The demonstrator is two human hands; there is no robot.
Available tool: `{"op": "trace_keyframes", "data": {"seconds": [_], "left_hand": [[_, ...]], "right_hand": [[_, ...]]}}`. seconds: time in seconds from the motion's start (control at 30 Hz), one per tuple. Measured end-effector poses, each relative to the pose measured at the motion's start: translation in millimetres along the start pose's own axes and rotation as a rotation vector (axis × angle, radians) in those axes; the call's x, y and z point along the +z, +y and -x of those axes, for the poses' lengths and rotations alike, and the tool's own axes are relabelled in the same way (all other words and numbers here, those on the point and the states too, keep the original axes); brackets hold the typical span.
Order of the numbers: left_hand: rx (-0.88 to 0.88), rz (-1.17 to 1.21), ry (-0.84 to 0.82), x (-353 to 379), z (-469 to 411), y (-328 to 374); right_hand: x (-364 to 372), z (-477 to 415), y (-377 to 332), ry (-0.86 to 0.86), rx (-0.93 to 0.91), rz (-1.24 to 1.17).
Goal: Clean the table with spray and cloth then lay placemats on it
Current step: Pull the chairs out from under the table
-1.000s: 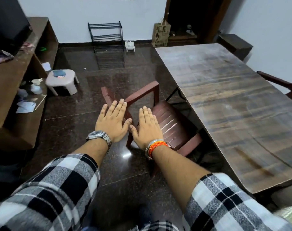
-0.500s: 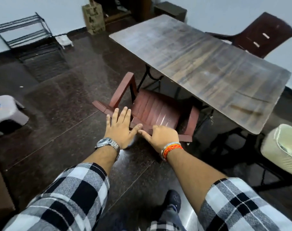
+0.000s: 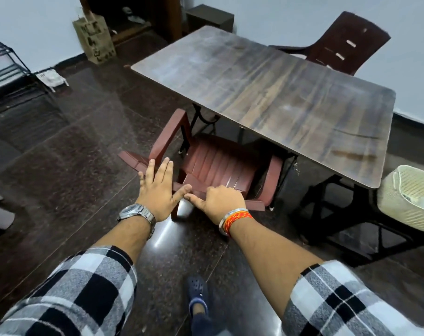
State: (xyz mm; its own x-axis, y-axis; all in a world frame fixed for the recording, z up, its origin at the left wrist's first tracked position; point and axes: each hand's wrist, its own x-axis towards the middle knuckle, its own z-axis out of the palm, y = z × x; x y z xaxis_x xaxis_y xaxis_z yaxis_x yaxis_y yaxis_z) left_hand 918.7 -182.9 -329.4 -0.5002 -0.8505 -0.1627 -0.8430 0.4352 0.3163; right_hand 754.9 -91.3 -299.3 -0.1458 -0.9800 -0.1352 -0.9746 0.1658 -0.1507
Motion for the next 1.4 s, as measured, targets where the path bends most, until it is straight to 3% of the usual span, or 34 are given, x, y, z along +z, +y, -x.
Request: {"op": "trace_keyframes", "data": {"seconds": [0.53,1.1,1.23,1.4], "left_hand": [[0.124,-0.044,-0.121,-37.8,-104.6,-23.7],[0.247,-0.043,-0.150,-50.8,-132.3,-40.0],[0.377,-0.204,-0.115,-57.4,-140.1,-50.6],[0.511,-0.241,-0.164,-64.1,-152.5,-59.3]], "right_hand": [[-10.8,-88.9,-7.6,0.040,0.170,0.029],[-10.2,-116.7,-23.6,0.006,0.362,0.043],[-6.0,-118.3,-25.8,0.042,0.371,0.043],[-4.0,-117.6,-31.4,0.101,0.381,0.091]]}}
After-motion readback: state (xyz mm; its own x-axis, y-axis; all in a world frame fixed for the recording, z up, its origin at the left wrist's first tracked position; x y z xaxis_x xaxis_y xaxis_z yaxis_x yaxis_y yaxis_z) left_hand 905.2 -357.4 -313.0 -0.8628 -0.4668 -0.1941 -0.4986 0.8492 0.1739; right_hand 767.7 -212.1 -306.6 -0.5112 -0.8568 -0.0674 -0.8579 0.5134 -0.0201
